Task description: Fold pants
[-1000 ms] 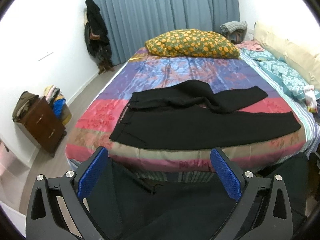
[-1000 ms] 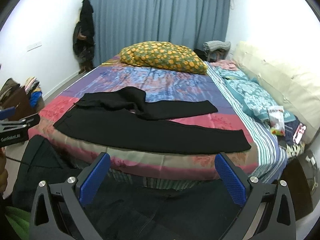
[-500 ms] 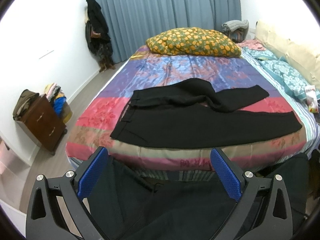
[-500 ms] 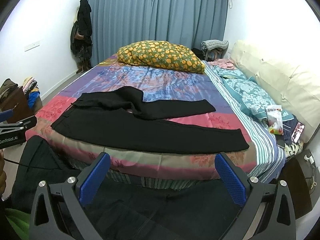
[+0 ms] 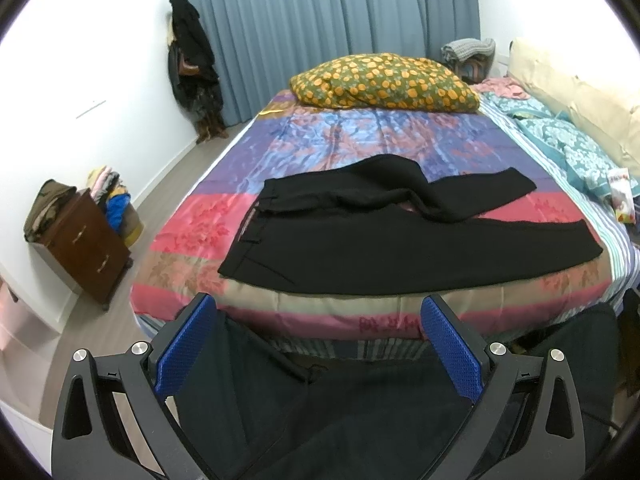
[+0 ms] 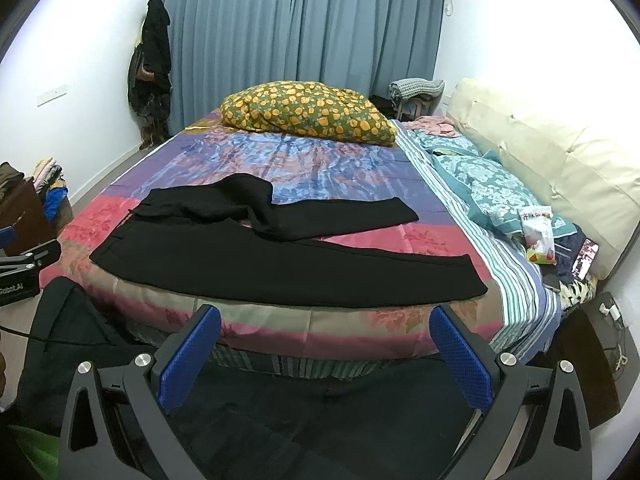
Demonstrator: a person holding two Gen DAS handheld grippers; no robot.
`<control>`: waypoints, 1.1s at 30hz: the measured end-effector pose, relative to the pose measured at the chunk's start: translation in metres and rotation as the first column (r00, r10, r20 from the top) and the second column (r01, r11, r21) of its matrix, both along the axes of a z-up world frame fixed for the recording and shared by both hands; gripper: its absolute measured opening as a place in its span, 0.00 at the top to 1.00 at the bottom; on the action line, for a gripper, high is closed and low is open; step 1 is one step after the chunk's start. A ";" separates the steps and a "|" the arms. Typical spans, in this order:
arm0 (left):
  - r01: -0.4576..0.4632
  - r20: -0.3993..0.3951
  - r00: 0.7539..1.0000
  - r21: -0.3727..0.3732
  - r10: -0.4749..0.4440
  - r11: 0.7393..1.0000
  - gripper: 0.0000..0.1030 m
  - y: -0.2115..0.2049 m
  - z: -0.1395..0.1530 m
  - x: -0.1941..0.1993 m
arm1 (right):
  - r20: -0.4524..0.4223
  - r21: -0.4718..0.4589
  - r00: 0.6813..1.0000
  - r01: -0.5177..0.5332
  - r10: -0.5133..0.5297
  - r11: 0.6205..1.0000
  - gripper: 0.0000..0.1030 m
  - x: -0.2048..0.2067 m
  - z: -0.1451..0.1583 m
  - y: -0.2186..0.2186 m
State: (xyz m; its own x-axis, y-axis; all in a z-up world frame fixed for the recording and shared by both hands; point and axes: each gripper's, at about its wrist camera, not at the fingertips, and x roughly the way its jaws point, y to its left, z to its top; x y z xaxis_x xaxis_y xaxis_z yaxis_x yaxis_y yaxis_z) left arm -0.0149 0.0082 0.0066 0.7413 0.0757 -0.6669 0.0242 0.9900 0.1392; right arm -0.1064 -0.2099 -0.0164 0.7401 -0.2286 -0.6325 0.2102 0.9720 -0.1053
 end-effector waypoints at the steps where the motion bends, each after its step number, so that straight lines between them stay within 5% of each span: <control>1: -0.001 0.000 1.000 0.001 0.001 1.000 0.01 0.000 0.000 0.000 | 0.001 -0.002 1.000 0.000 0.000 1.000 0.00 0.000 0.000 0.000; 33: 0.032 0.016 0.999 0.010 -0.032 0.999 0.01 0.001 0.000 -0.004 | -0.012 -0.037 1.000 -0.029 0.028 0.999 0.00 0.002 0.000 0.010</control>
